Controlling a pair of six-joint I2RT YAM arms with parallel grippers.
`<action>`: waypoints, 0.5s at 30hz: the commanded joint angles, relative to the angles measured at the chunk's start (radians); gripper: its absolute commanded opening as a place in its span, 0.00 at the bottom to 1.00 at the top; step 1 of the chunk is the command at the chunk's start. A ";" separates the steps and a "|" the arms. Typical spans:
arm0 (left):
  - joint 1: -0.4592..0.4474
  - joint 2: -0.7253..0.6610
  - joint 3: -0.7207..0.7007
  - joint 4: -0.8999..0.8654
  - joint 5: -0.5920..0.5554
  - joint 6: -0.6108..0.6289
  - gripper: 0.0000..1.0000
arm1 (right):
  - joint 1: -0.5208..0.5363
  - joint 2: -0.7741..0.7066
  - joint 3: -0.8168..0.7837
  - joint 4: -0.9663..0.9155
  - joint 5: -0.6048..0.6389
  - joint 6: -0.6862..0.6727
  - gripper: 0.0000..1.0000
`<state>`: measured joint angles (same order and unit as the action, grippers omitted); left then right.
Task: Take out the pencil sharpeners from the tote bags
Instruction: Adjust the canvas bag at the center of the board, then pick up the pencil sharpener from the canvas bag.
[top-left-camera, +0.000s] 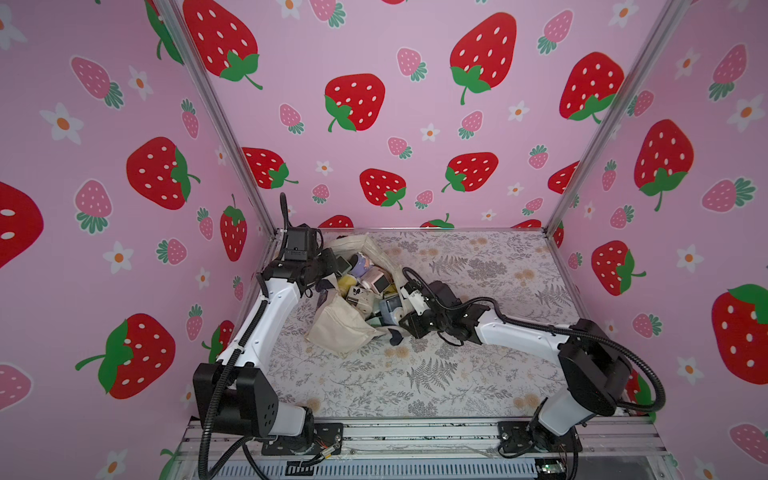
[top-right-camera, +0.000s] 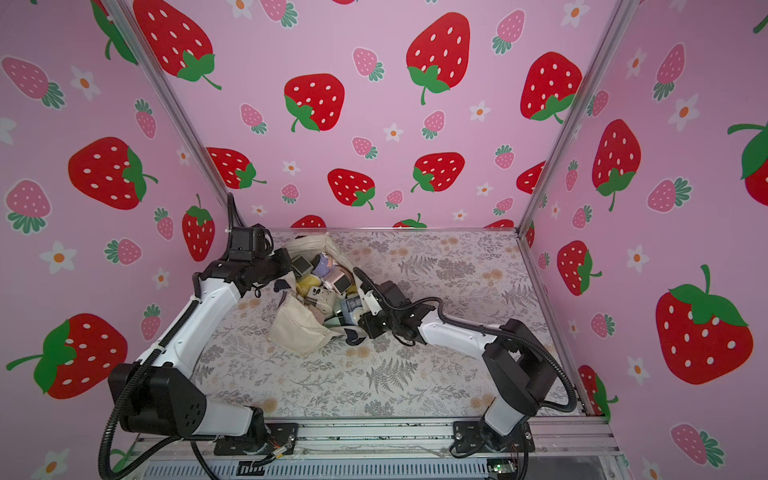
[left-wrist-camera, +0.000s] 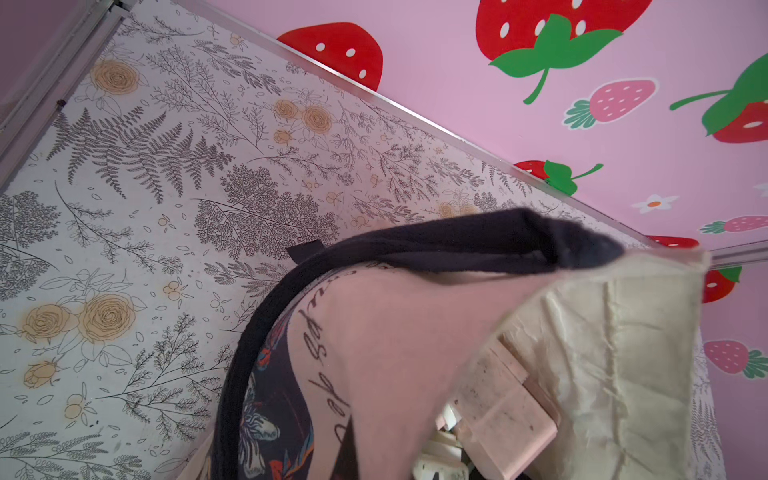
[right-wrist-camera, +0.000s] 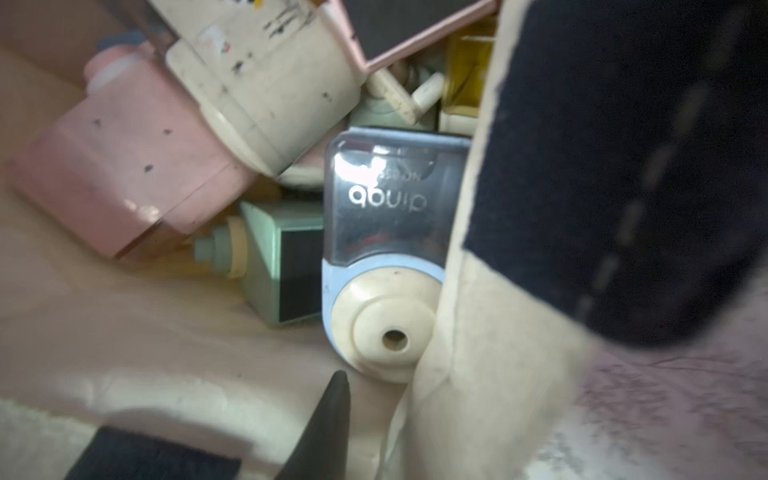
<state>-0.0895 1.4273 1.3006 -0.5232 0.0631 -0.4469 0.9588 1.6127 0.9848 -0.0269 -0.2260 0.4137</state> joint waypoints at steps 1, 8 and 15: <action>-0.005 -0.021 0.014 0.022 0.052 0.017 0.00 | 0.022 -0.071 -0.049 -0.019 -0.009 -0.045 0.48; -0.005 -0.059 -0.049 0.094 0.154 0.021 0.00 | 0.020 -0.348 -0.174 -0.052 0.250 -0.095 0.71; -0.017 -0.102 -0.099 0.108 0.209 0.027 0.00 | 0.021 -0.511 -0.211 -0.044 0.340 -0.121 0.75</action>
<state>-0.0906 1.3586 1.2163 -0.4454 0.1909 -0.4366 0.9813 1.1034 0.7715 -0.0666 0.0570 0.3222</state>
